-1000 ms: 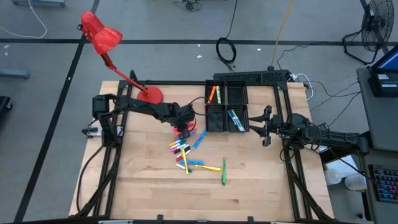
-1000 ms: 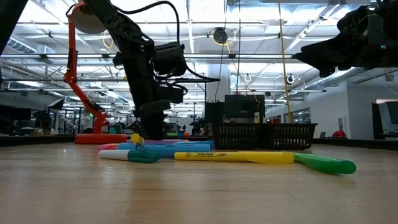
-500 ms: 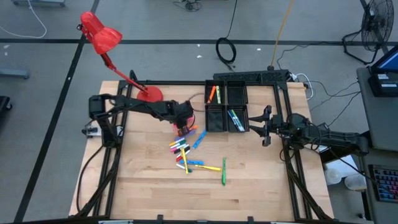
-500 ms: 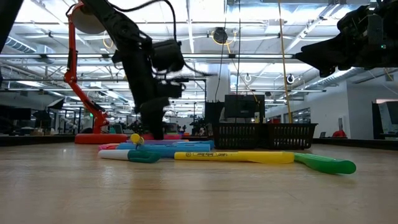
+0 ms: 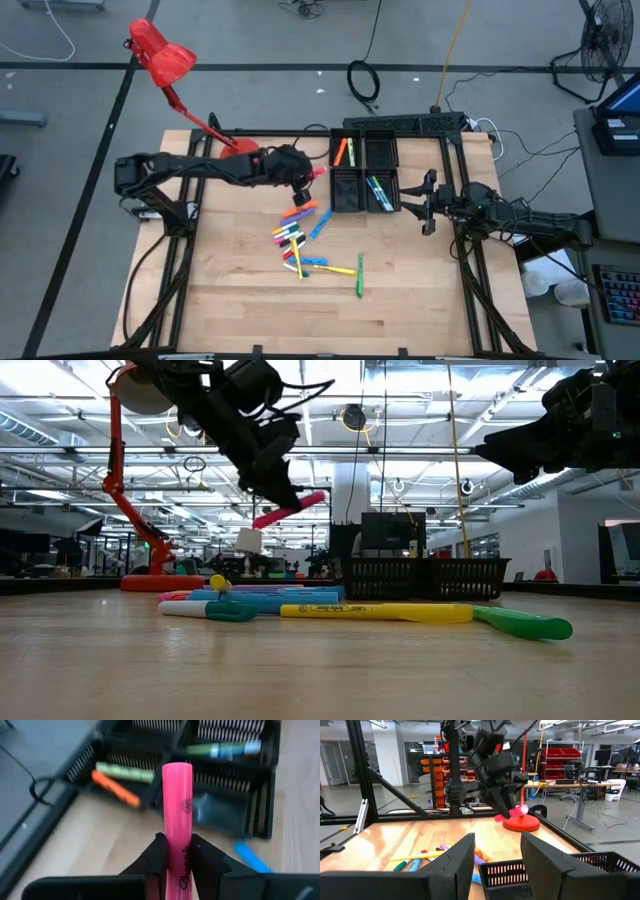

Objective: Pick & Place Markers
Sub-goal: Put the pink highlighter pen into the top left black bin

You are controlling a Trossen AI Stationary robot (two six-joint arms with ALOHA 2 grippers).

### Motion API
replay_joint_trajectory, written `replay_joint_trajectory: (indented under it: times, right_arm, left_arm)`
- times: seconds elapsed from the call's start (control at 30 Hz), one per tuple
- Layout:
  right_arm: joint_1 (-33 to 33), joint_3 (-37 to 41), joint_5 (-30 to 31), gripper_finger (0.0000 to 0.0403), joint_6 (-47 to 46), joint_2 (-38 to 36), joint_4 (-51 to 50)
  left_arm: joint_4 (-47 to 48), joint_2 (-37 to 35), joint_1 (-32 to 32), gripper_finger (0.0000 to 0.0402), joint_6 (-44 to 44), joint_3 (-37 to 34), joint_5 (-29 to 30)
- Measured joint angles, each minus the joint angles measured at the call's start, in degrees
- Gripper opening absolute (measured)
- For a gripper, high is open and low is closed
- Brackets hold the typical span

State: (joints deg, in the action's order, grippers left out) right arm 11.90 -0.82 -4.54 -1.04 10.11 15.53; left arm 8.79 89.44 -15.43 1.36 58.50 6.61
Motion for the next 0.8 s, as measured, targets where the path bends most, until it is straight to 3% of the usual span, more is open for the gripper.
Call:
replay_joint_trajectory:
  times: [0.3,0.53,0.8]
  right_arm:
    - [0.0,0.0,0.0,0.0146,0.0,0.0,0.0]
    - [0.0,0.0,0.0,0.0146,0.0,0.0,0.0]
    - [0.0,0.0,0.0,0.0146,0.0,0.1,0.0]
  left_arm:
    - [-8.7,0.0,-3.2,0.0063,1.4,0.1,-5.3]
    - [-23.5,0.9,-5.7,0.0063,0.4,0.2,-13.2]
    - [-39.3,6.5,-7.7,0.0063,-2.3,0.2,-15.9]
